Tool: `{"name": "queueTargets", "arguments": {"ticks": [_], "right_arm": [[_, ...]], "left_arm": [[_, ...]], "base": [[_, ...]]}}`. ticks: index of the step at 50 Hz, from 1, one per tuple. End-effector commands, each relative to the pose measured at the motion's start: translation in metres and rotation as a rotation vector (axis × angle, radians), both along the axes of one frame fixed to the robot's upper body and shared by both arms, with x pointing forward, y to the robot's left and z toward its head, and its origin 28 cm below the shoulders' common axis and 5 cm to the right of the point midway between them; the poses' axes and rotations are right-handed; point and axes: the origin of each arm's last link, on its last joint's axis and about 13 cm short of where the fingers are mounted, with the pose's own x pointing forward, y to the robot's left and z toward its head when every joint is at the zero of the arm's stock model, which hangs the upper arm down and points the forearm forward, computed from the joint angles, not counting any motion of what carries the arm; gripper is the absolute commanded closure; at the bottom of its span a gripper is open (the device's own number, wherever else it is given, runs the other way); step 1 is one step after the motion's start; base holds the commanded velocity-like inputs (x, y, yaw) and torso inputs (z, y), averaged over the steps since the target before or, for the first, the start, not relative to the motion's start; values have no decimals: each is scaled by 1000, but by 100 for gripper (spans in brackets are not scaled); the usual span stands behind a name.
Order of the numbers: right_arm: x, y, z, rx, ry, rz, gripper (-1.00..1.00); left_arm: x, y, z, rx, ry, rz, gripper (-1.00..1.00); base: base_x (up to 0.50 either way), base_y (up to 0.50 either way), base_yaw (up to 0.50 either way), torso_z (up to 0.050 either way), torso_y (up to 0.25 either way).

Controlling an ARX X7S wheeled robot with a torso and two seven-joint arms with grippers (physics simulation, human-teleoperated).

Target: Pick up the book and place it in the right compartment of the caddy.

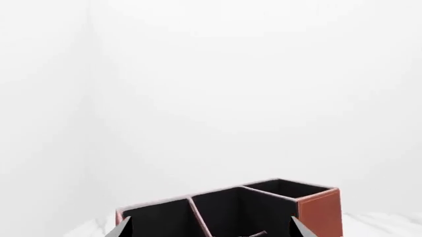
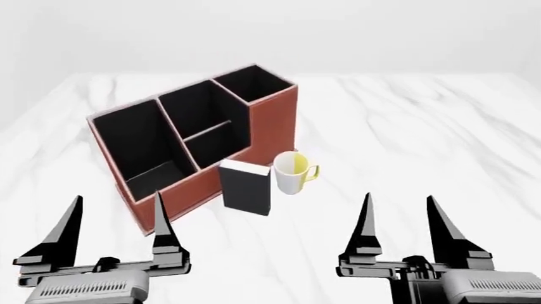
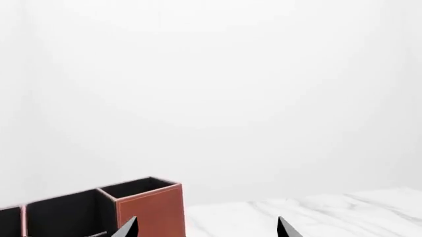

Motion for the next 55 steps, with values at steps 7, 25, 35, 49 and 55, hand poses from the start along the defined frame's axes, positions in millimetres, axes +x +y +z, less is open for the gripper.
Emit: {"name": "queueTargets", "arguments": {"ticks": [7, 25, 35, 49, 55], "right_arm": [[-1, 1, 1, -5, 0, 1, -100], [-1, 1, 0, -7, 2, 3, -100], [3, -2, -5, -5, 51, -35, -100], [2, -1, -4, -9, 50, -42, -100], [2, -1, -4, -17, 53, -47, -100]], "left_arm": [[-1, 0, 1, 4, -3, 3, -100], [-2, 0, 1, 9, -3, 0, -100], [-1, -1, 1, 9, -2, -1, -100], [-2, -2, 0, 19, -2, 2, -100], [-2, -1, 1, 19, -3, 3, -100]], "base": [[500, 0, 0, 0, 0], [500, 0, 0, 0, 1], [81, 0, 50, 0, 1], [-53, -2, 500, 0, 0], [-50, -5, 500, 0, 0]]}}
